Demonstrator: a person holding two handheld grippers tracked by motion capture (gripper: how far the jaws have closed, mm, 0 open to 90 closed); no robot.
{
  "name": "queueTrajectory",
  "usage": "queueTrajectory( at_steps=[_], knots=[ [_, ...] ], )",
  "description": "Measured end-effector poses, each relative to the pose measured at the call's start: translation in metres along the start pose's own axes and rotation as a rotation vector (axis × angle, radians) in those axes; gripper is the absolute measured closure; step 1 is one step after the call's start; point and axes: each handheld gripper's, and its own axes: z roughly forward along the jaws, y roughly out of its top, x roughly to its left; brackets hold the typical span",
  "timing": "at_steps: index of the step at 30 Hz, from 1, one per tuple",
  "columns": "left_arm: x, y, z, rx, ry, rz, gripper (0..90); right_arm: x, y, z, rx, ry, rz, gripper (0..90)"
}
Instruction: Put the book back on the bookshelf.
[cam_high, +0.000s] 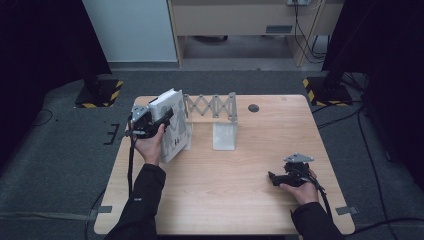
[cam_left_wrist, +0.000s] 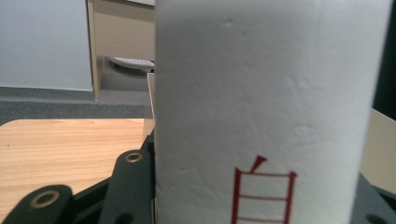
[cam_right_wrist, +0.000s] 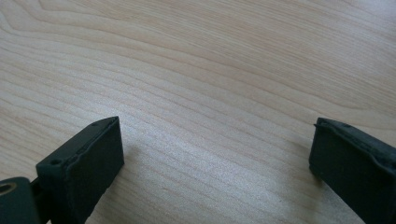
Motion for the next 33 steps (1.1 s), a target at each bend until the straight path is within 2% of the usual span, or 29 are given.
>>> queueTrajectory(
  at_steps=[4, 8, 11, 13, 17, 24, 33],
  knots=[
    [-0.001, -0.004, 0.004, 0.018, 0.0, 0.006, 51.2, 0.0, 0.0, 0.0, 0.0, 0.002, -0.003, 3.5],
    [0.0, -0.006, 0.002, 0.005, -0.003, 0.008, 51.1, 0.0, 0.0, 0.0, 0.0, 0.003, -0.007, 3.5],
    [0.002, -0.007, 0.0, 0.006, -0.014, 0.01, 51.0, 0.0, 0.0, 0.0, 0.0, 0.003, -0.008, 3.5],
    [0.003, -0.007, -0.002, 0.024, -0.025, 0.02, 50.9, 0.0, 0.0, 0.0, 0.0, 0.002, -0.007, 3.5],
    [0.002, -0.008, -0.01, 0.052, -0.035, 0.04, 50.9, 0.001, 0.0, 0.0, -0.003, 0.001, -0.002, 3.6],
    [0.006, -0.013, -0.027, 0.101, -0.045, 0.05, 50.9, 0.001, 0.0, 0.0, -0.001, 0.004, -0.005, 3.5],
    [0.007, -0.027, -0.043, 0.085, -0.046, 0.054, 50.5, 0.001, 0.0, 0.0, 0.0, 0.003, -0.003, 3.5]
  ],
)
